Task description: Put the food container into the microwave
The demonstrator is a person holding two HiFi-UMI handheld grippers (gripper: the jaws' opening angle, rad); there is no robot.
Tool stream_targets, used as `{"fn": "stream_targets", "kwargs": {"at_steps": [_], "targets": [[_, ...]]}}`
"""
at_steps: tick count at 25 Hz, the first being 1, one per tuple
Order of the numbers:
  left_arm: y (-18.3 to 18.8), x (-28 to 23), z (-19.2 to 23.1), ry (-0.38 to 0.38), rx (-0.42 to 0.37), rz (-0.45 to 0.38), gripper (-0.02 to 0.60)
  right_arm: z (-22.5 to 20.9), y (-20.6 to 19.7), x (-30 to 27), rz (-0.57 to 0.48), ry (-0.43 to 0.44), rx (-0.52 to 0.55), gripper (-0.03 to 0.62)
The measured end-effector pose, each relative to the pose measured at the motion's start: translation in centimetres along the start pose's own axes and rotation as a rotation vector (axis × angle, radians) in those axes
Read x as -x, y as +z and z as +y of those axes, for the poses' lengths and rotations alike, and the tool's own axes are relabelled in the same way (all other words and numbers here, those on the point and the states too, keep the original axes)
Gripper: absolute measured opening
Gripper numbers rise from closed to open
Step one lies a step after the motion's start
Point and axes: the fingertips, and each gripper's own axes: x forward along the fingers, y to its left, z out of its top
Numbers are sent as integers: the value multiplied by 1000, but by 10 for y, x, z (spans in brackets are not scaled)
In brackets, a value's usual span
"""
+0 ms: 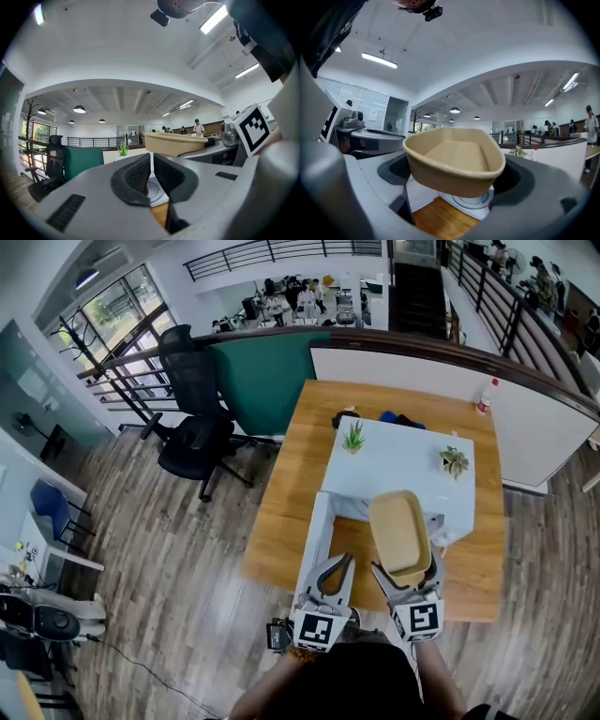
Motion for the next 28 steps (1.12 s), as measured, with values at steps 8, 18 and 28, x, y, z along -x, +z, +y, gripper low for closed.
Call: {"fn": "stream_targets", "kwargs": {"at_steps": [8, 18, 28], "targets": [[-6, -7, -1, 41, 12, 0, 38, -7, -11, -10, 34, 51, 23, 531], [-24, -5, 24, 71, 31, 6, 38, 5, -11, -30, 14, 49, 73, 531], [-26, -9, 32, 64, 31, 13, 38, 13, -9, -36, -14, 78, 79, 531]]}}
